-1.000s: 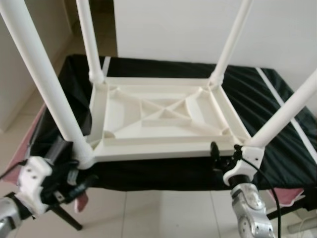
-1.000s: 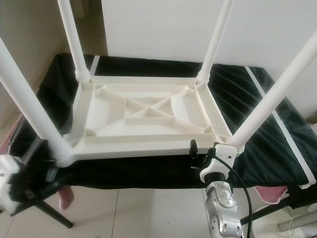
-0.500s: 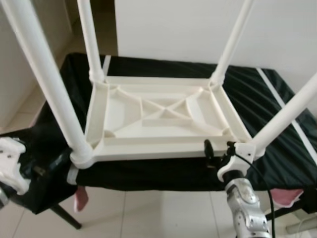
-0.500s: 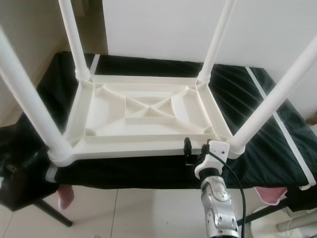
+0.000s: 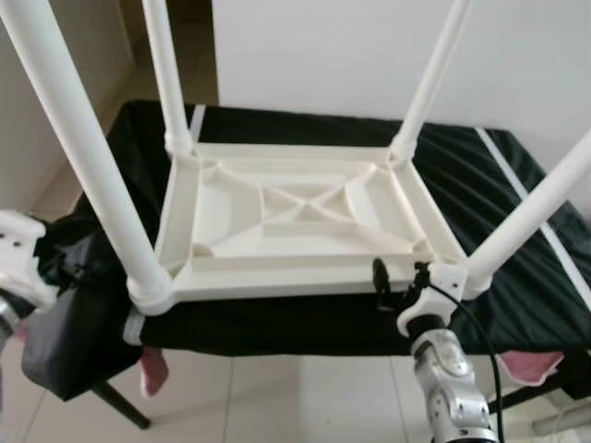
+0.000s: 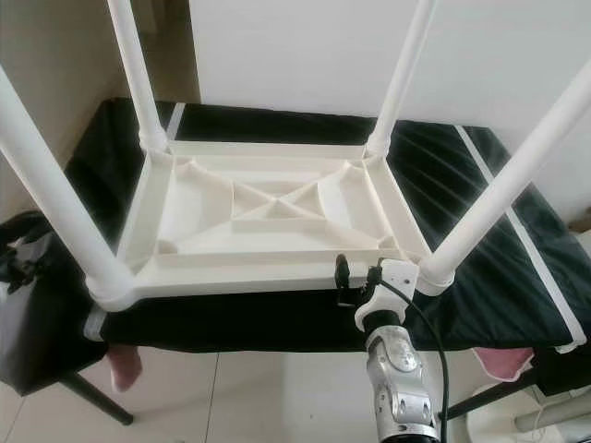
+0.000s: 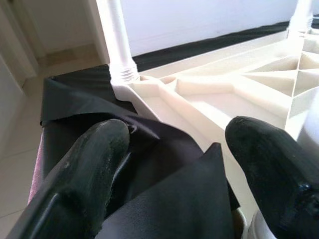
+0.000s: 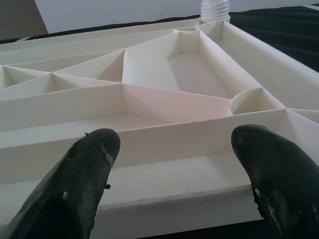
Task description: Building children table
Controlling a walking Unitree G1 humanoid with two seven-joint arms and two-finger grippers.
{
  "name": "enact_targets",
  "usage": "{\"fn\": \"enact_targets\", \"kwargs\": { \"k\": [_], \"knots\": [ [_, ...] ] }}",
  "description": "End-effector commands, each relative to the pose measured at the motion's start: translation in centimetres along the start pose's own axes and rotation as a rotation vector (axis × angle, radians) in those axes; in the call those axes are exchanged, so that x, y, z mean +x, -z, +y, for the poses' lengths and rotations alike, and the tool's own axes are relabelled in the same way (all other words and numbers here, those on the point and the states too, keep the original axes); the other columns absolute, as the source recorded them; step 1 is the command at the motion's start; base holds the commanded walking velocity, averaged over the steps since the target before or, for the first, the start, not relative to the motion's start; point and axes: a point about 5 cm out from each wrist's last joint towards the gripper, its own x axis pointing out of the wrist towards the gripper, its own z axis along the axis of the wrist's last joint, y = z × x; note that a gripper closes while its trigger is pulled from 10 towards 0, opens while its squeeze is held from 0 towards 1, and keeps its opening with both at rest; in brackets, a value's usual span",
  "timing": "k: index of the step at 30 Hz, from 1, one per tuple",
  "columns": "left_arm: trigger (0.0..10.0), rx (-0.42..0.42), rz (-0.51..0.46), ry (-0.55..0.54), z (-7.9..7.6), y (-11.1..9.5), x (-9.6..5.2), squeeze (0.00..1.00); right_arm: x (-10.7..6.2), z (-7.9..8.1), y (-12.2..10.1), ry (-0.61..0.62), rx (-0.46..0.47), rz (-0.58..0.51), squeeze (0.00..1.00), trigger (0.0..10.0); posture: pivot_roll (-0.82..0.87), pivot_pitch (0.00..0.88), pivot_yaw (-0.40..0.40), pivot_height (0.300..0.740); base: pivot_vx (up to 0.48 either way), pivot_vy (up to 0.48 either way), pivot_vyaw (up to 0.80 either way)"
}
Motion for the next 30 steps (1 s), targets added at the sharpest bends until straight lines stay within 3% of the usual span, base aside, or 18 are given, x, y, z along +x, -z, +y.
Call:
{"fn": "enact_targets", "kwargs": {
  "k": [1, 4, 7, 10, 19, 24, 25, 30],
  "knots": [
    [10.0, 0.004, 0.004, -0.036, -0.3, 0.3, 0.6, 0.00, -0.2, 0.0, 0.7, 0.021, -0.007, 0.029, 0.00, 10.0, 0.09, 0.045, -0.053, 0.740, 0.000, 0.000, 0.00],
    [10.0, 0.002, -0.035, -0.065, -0.7, 0.3, 1.9, 0.00, -0.5, -0.4, 0.5, 0.109, -0.036, -0.007, 0.00, 10.0, 0.09, 0.043, -0.054, 0.740, 0.000, 0.000, 0.00],
    [10.0, 0.002, -0.035, -0.065, -0.7, 0.3, 1.9, 0.00, -0.5, -0.4, 0.5, 0.109, -0.036, -0.007, 0.00, 10.0, 0.09, 0.043, -0.054, 0.740, 0.000, 0.000, 0.00],
    [10.0, -0.025, -0.077, -0.059, -1.7, 0.5, 3.5, 0.00, -1.3, -1.6, 0.3, 0.259, -0.042, -0.040, 0.00, 10.0, 0.09, 0.042, -0.051, 0.740, 0.000, 0.000, 0.00],
    [10.0, -0.044, -0.111, -0.021, -2.5, 0.4, 4.1, 0.00, -2.4, -2.7, 0.6, 0.393, -0.005, -0.030, 0.00, 10.0, 0.08, 0.049, -0.050, 0.740, 0.000, 0.000, 0.00],
    [10.0, -0.061, -0.102, 0.075, -4.0, 0.7, 4.2, 0.00, -2.5, -3.0, 1.6, 0.431, 0.059, 0.027, 0.00, 10.0, 0.07, 0.053, -0.047, 0.740, 0.000, 0.000, 0.00],
    [10.0, -0.065, -0.102, 0.133, -5.0, 0.8, 4.2, 0.00, -2.2, -2.9, 2.0, 0.426, 0.088, 0.051, 0.00, 10.0, 0.07, 0.051, -0.049, 0.740, 0.000, 0.000, 0.00],
    [10.0, -0.084, -0.103, 0.240, -7.0, 0.8, 4.3, 0.00, -1.3, -3.0, 2.2, 0.412, 0.089, 0.075, 0.00, 10.0, 0.07, 0.050, -0.054, 0.740, 0.000, 0.000, 0.00]
  ]
}}
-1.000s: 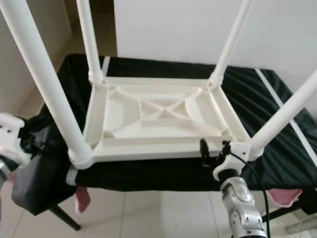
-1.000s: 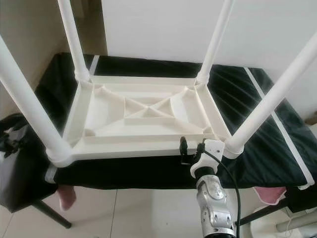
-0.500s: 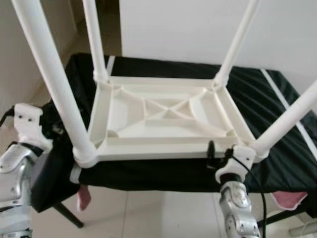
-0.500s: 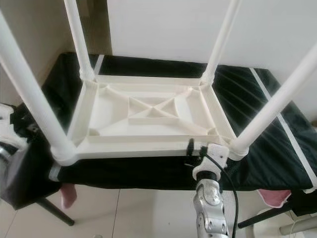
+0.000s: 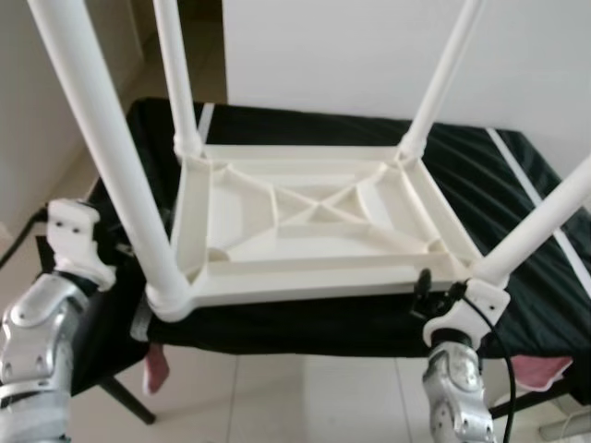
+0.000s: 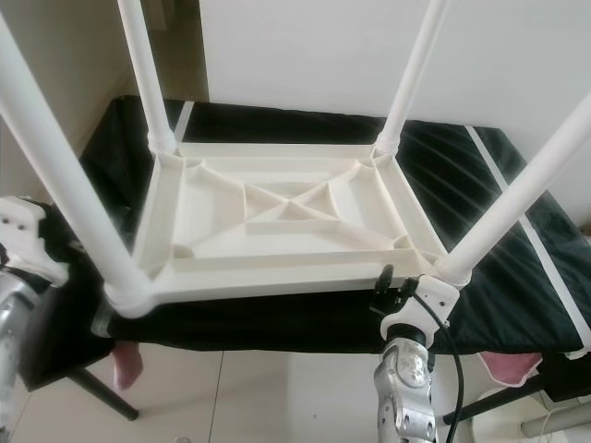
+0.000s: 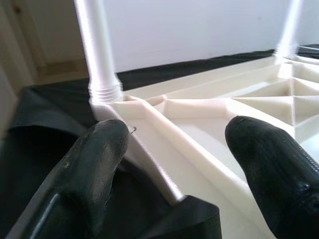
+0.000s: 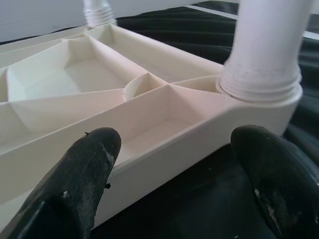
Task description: Building children table
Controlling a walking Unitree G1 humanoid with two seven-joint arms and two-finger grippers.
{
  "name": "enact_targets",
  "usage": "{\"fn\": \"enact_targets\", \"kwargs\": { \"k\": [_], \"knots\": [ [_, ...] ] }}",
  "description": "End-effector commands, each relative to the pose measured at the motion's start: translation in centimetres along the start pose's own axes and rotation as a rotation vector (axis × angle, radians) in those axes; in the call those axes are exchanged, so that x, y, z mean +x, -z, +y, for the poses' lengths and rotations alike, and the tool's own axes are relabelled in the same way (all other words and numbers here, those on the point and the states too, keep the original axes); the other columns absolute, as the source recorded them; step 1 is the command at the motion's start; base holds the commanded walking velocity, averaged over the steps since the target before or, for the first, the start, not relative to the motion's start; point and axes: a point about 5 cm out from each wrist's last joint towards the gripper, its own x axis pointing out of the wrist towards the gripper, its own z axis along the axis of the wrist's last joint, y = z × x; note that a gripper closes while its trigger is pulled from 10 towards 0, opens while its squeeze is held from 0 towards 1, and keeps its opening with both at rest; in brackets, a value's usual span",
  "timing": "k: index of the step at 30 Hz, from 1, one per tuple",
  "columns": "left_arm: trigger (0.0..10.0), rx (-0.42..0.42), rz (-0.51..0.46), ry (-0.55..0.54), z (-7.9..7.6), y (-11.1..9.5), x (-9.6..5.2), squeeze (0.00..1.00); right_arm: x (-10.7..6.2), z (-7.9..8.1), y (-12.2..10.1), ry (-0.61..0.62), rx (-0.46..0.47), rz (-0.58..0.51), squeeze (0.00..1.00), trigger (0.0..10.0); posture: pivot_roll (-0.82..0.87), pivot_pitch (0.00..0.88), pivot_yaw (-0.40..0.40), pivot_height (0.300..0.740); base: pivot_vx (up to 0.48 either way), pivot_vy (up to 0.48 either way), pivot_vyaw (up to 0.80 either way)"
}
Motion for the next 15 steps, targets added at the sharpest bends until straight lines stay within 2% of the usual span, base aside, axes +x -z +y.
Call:
{"fn": "enact_targets", "kwargs": {
  "k": [1, 3, 5, 6, 7, 10, 11, 12, 13, 14, 15],
  "knots": [
    [10.0, -0.022, 0.013, 0.234, -2.9, 0.3, 0.5, 0.00, -0.1, 0.2, 1.9, 0.001, -0.003, 0.106, 0.00, 10.0, 0.07, 0.052, -0.058, 0.740, 0.000, 0.000, 0.00],
    [10.0, -0.022, 0.013, 0.234, -2.9, 0.3, 0.5, 0.00, -0.1, 0.2, 1.9, 0.001, -0.003, 0.106, 0.00, 10.0, 0.07, 0.052, -0.058, 0.740, 0.000, 0.000, 0.00],
    [10.0, -0.048, 0.014, 0.291, -4.2, 0.4, 0.5, 0.00, 0.1, 0.3, 2.1, 0.002, -0.014, 0.123, 0.00, 10.0, 0.07, 0.056, -0.067, 0.740, 0.000, 0.000, 0.00],
    [10.0, -0.048, 0.014, 0.291, -4.2, 0.4, 0.5, 0.00, 0.1, 0.3, 2.1, 0.002, -0.014, 0.123, 0.00, 10.0, 0.07, 0.056, -0.067, 0.740, 0.000, 0.000, 0.00],
    [10.0, -0.066, 0.011, 0.325, -5.0, 0.4, 0.5, 0.00, 0.2, 0.3, 2.2, -0.005, -0.020, 0.134, 0.00, 10.0, 0.07, 0.059, -0.070, 0.740, 0.000, 0.000, 0.00],
    [10.0, -0.089, 0.008, 0.353, -5.8, 0.4, 0.4, 0.00, 0.4, 0.3, 2.4, -0.008, -0.029, 0.147, 0.00, 10.0, 0.07, 0.060, -0.073, 0.740, 0.000, 0.000, 0.00],
    [10.0, -0.108, 0.002, 0.382, -6.8, 0.4, 0.4, 0.00, 0.9, 0.2, 2.5, -0.008, -0.046, 0.162, 0.00, 10.0, 0.07, 0.060, -0.074, 0.740, 0.000, 0.000, 0.00],
    [10.0, -0.108, 0.002, 0.382, -6.8, 0.4, 0.4, 0.00, 0.9, 0.2, 2.5, -0.008, -0.046, 0.162, 0.00, 10.0, 0.07, 0.060, -0.074, 0.740, 0.000, 0.000, 0.00],
    [10.0, -0.156, -0.001, 0.436, -8.6, 0.4, 0.3, 0.00, 2.1, -0.2, 2.6, -0.010, -0.077, 0.178, 0.00, 10.0, 0.07, 0.058, -0.076, 0.740, 0.000, 0.000, 0.00],
    [10.0, -0.156, -0.001, 0.436, -8.6, 0.4, 0.3, 0.00, 2.1, -0.2, 2.6, -0.010, -0.077, 0.178, 0.00, 10.0, 0.07, 0.058, -0.076, 0.740, 0.000, 0.000, 0.00],
    [10.0, -0.171, -0.004, 0.456, -9.2, 0.4, 0.4, 0.00, 2.8, -0.3, 2.3, -0.018, -0.077, 0.167, 0.00, 10.0, 0.07, 0.056, -0.078, 0.740, 0.000, 0.000, 0.00]
  ]
}}
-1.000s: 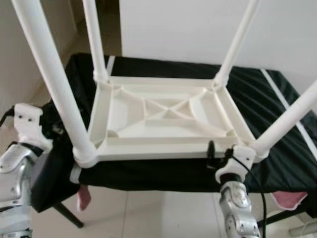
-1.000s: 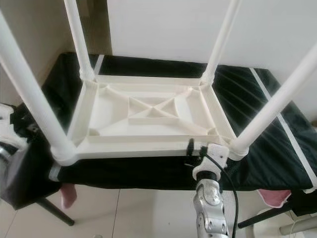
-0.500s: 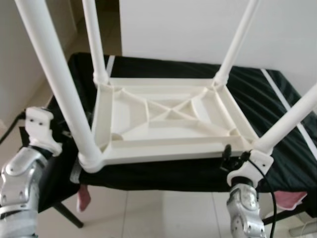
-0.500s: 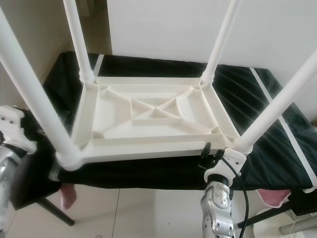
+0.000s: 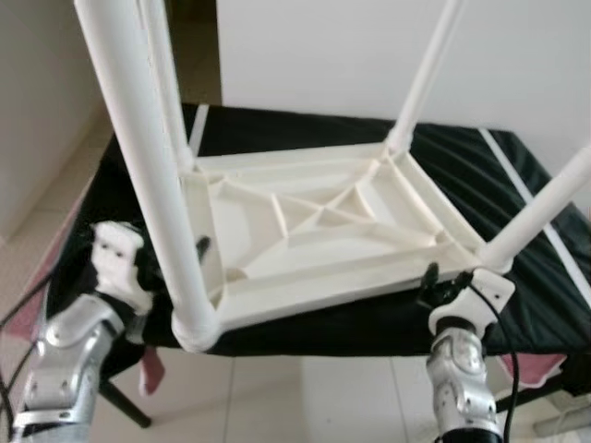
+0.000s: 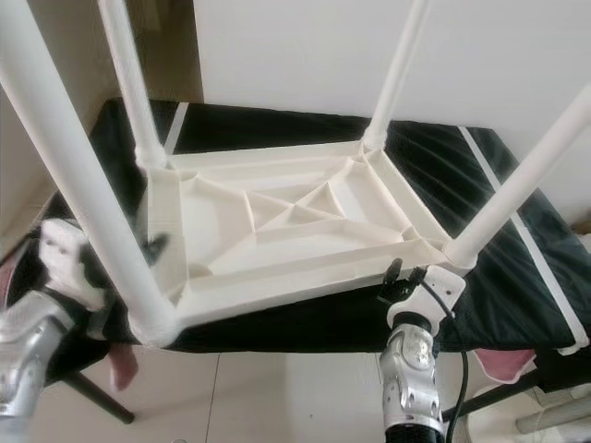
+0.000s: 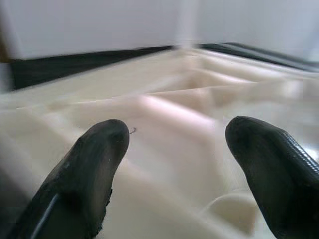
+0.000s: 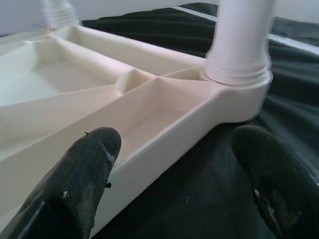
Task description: Building children table
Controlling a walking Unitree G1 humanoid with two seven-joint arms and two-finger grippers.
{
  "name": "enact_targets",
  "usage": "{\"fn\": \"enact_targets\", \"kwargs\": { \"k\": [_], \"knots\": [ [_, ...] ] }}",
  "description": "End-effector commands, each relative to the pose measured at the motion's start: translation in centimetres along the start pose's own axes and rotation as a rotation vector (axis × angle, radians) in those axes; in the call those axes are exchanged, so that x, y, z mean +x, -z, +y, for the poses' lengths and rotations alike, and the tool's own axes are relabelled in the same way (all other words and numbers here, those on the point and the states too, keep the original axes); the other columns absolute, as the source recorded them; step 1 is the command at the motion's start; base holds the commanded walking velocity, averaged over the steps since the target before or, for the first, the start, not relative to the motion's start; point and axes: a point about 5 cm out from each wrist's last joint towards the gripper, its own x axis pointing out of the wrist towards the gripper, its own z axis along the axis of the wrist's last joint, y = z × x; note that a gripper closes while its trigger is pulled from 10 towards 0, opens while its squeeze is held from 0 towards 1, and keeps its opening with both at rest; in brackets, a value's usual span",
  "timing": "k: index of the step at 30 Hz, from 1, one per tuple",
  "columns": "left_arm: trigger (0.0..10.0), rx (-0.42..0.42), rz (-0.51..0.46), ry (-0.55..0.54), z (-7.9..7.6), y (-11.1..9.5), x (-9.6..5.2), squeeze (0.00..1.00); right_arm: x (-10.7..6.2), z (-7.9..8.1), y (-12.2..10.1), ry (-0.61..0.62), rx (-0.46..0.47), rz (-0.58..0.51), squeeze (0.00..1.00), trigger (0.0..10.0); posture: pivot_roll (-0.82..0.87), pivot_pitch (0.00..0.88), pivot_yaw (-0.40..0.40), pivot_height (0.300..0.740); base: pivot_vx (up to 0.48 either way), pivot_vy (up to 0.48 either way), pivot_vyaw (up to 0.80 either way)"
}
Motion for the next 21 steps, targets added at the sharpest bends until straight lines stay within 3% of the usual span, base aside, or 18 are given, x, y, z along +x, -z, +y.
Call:
{"fn": "enact_targets", "kwargs": {
  "k": [1, 2, 10, 17, 21],
  "knots": [
    [10.0, -0.023, 0.000, 0.223, -2.2, 0.1, 0.5, 0.00, -0.2, -0.1, 2.4, -0.014, -0.016, 0.122, 0.00, 10.0, 0.07, 0.056, -0.078, 0.740, 0.000, 0.000, 0.00],
    [10.0, -0.061, -0.009, 0.254, -3.4, 0.1, 1.0, 0.00, 0.9, -0.5, 1.6, -0.026, -0.025, 0.083, 0.00, 10.0, 0.07, 0.052, -0.073, 0.740, 0.000, 0.000, 0.00],
    [10.0, -0.095, -0.027, 0.295, -5.4, 0.0, 1.7, 0.00, 2.7, -0.3, -0.4, -0.072, -0.044, -0.026, 0.00, 10.0, 0.07, 0.053, -0.079, 0.740, 0.000, 0.000, 0.00],
    [10.0, -0.061, -0.031, 0.234, -5.0, -0.1, 2.1, 0.00, 2.9, -0.2, -2.2, -0.047, -0.113, -0.153, 0.00, 10.0, 0.08, 0.053, -0.084, 0.740, 0.000, 0.000, 0.00],
    [10.0, -0.042, -0.024, 0.188, -4.3, -0.1, 2.0, 0.00, 2.7, -1.8, -2.4, 0.069, -0.108, -0.179, 0.00, 10.0, 0.08, 0.055, -0.086, 0.740, 0.000, 0.000, 0.00]
  ]
}}
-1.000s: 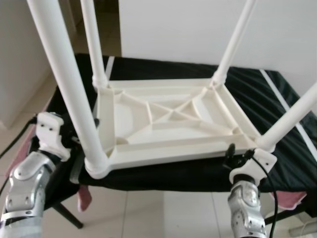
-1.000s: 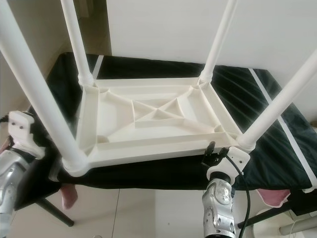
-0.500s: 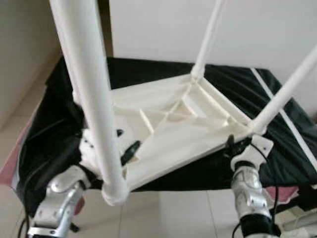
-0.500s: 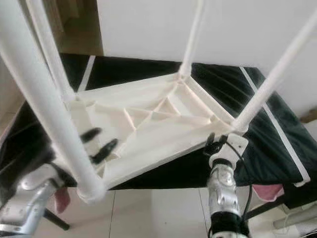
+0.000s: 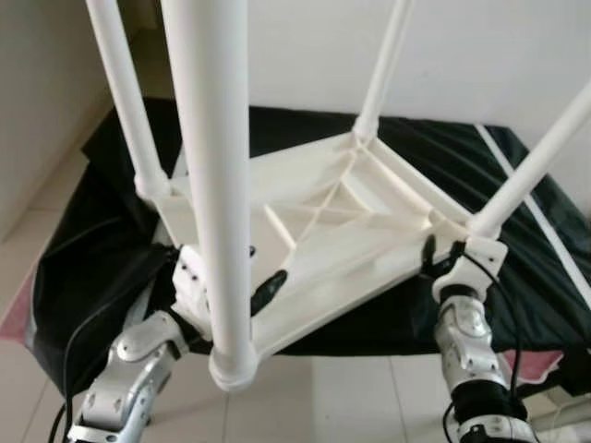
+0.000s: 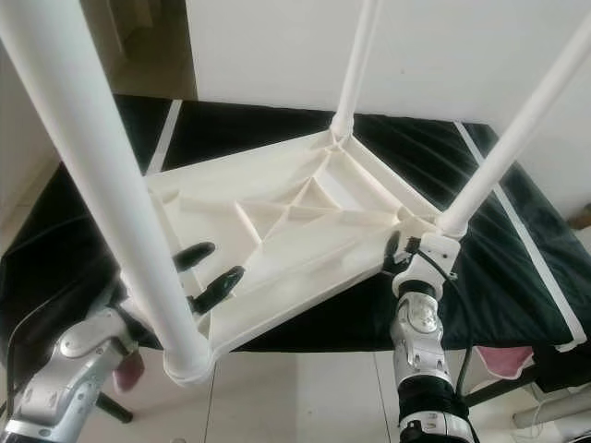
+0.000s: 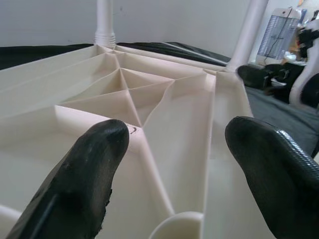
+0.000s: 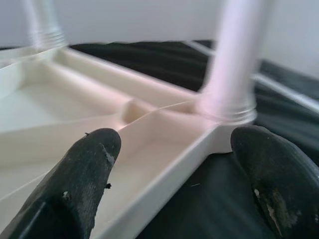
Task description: Building children table
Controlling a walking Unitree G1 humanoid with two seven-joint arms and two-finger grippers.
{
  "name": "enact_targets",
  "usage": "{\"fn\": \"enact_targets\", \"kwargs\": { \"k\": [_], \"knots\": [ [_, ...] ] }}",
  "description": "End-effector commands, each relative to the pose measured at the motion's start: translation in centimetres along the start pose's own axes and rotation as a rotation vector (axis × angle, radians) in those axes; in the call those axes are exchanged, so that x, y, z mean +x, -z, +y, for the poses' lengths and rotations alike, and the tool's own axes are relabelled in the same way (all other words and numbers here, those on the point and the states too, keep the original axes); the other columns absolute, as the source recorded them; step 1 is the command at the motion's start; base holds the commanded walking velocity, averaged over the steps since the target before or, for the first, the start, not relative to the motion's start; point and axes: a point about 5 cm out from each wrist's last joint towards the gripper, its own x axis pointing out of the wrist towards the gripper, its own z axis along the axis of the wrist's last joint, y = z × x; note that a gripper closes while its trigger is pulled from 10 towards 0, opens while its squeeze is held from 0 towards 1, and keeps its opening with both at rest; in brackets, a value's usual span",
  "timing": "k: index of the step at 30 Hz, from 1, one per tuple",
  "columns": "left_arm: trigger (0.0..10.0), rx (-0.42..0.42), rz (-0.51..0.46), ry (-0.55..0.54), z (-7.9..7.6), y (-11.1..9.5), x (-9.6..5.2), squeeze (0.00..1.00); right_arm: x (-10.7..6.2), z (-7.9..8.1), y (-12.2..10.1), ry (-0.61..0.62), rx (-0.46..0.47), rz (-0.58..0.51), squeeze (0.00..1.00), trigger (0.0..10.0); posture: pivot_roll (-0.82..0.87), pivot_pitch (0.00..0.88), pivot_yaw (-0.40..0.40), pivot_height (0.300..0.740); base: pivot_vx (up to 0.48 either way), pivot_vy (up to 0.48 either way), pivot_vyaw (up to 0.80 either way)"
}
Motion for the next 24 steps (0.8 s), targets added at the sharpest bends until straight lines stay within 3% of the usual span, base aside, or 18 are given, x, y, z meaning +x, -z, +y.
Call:
{"fn": "enact_targets", "kwargs": {
  "k": [1, 3, 5, 6, 13, 19, 24],
  "knots": [
    [10.0, 0.020, 0.000, 0.025, 0.0, -0.1, 0.1, 0.00, -0.1, -1.1, 0.1, 0.052, -0.012, -0.005, 0.00, 10.0, 0.08, 0.055, -0.086, 0.740, 0.000, 0.000, 0.00],
    [10.0, 0.012, 0.011, 0.000, 0.5, 0.0, -0.1, 0.00, -0.9, -2.8, 0.9, 0.181, -0.026, 0.016, 0.00, 10.0, 0.08, 0.054, -0.086, 0.740, 0.000, 0.000, 0.00],
    [10.0, 0.012, 0.011, 0.000, 0.5, 0.0, -0.1, 0.00, -0.9, -2.8, 0.9, 0.181, -0.026, 0.016, 0.00, 10.0, 0.08, 0.054, -0.086, 0.740, 0.000, 0.000, 0.00],
    [10.0, 0.002, 0.015, 0.003, 0.7, 0.0, -0.1, 0.00, -1.4, -3.4, 1.5, 0.242, -0.034, 0.037, 0.00, 10.0, 0.07, 0.053, -0.083, 0.740, 0.000, 0.000, 0.00],
    [10.0, -0.010, 0.020, 0.019, 0.5, 0.0, 0.0, 0.00, -2.1, -3.8, 2.9, 0.288, -0.011, 0.119, 0.00, 10.0, 0.07, 0.050, -0.075, 0.740, 0.000, 0.000, 0.00],
    [10.0, -0.007, 0.025, 0.042, 0.1, 0.0, 0.2, 0.00, -1.6, -3.2, 3.8, 0.204, 0.003, 0.188, 0.00, 10.0, 0.06, 0.046, -0.071, 0.740, 0.000, 0.000, 0.00],
    [10.0, -0.029, 0.086, 0.072, -0.6, 0.7, 0.6, 0.00, -0.5, -2.2, 4.0, 0.089, -0.030, 0.245, 0.00, 10.0, 0.07, 0.038, -0.074, 0.740, 0.000, 0.000, 0.00]
  ]
}}
